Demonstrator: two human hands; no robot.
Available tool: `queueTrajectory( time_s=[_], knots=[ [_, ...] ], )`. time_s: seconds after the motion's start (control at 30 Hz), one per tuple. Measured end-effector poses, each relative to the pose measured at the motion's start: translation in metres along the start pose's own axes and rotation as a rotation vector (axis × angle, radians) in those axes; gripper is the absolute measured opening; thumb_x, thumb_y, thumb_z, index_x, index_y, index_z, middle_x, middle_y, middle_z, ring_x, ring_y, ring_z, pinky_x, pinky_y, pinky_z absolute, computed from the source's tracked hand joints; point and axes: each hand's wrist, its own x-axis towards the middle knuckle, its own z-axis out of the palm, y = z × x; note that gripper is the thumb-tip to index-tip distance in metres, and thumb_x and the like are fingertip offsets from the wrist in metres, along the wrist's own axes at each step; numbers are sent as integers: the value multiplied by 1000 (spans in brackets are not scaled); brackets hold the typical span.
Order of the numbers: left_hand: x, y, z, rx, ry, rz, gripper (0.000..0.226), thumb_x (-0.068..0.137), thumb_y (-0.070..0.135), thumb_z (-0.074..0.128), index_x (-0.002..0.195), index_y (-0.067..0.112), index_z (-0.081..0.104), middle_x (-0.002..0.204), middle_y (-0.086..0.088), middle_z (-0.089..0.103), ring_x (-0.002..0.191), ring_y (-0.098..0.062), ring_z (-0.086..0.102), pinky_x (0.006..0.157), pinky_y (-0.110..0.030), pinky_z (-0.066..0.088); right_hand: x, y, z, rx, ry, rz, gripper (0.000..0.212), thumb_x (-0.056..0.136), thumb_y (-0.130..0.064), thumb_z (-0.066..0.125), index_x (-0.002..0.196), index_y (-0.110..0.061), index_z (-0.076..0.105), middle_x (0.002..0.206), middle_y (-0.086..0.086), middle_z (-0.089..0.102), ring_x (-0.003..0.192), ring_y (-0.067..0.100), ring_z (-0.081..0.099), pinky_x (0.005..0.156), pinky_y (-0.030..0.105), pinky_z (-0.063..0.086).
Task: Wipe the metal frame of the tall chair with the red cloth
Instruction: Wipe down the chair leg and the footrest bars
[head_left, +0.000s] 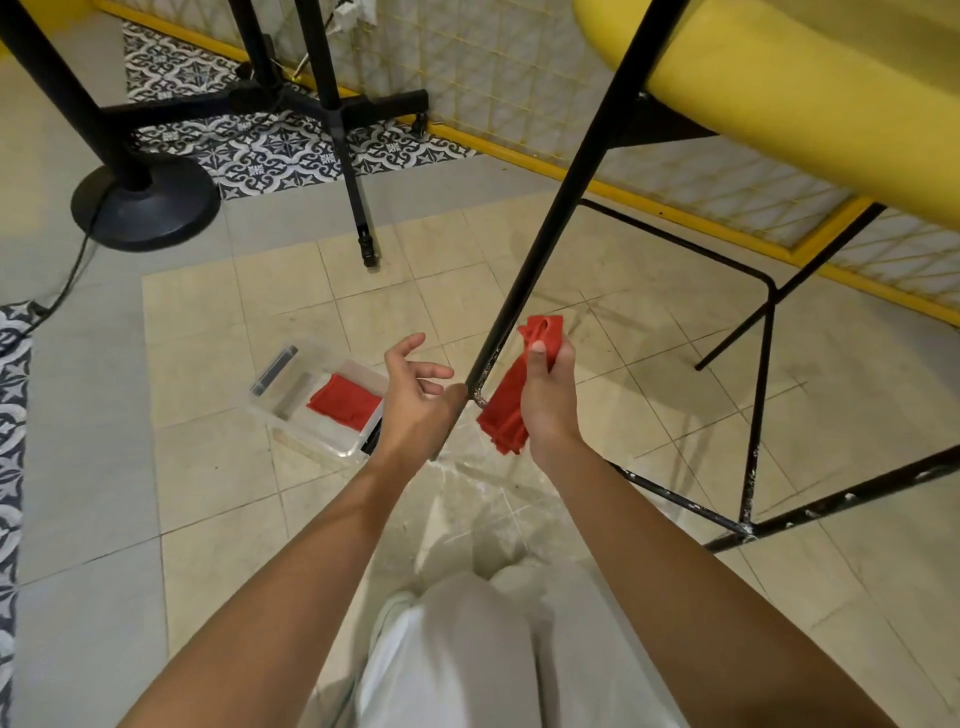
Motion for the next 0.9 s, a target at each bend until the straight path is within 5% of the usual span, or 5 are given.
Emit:
queueTrajectory(
  time_s=[0.27, 0.5, 0.63, 0.77, 0.9],
  knots=[
    [20, -7, 1, -15, 61, -75, 46, 90, 10, 53, 131, 26, 40, 90, 8, 58, 69, -1, 50, 59, -7, 42, 5, 17, 39, 55, -24, 128, 38, 102, -34, 29, 136, -27, 42, 132, 2, 47, 120, 22, 48, 104, 42, 38],
    [29, -17, 8, -65, 61, -129, 37, 93, 13, 53, 126, 25, 47, 90, 5, 60, 74, 0, 52, 54, 3, 37, 16, 31, 38, 27, -64, 331, 24, 100, -22, 39, 113, -20, 59, 109, 6, 63, 101, 25, 59, 94, 41, 48],
    [36, -26, 6, -90, 94, -158, 37, 92, 13, 56, 127, 23, 48, 87, 5, 59, 78, -3, 54, 66, -8, 41, 18, 35, 40, 177, 85, 188, 20, 97, -19, 46, 98, -26, 65, 93, -6, 64, 92, 15, 61, 87, 34, 49],
    [41, -37, 7, -106, 108, -188, 36, 91, 14, 56, 125, 24, 50, 87, 6, 59, 74, -4, 54, 69, -19, 44, 17, 45, 52, 133, 69, 261, 24, 98, -22, 45, 84, -33, 60, 94, -1, 64, 96, 22, 62, 91, 41, 50],
    [42, -43, 12, -58, 88, -185, 33, 91, 15, 54, 122, 26, 50, 84, 6, 57, 69, 0, 53, 59, -4, 42, 23, 49, 48, 47, -22, 364, 23, 98, -19, 41, 89, -27, 60, 91, 2, 62, 89, 22, 60, 89, 40, 50]
  ],
)
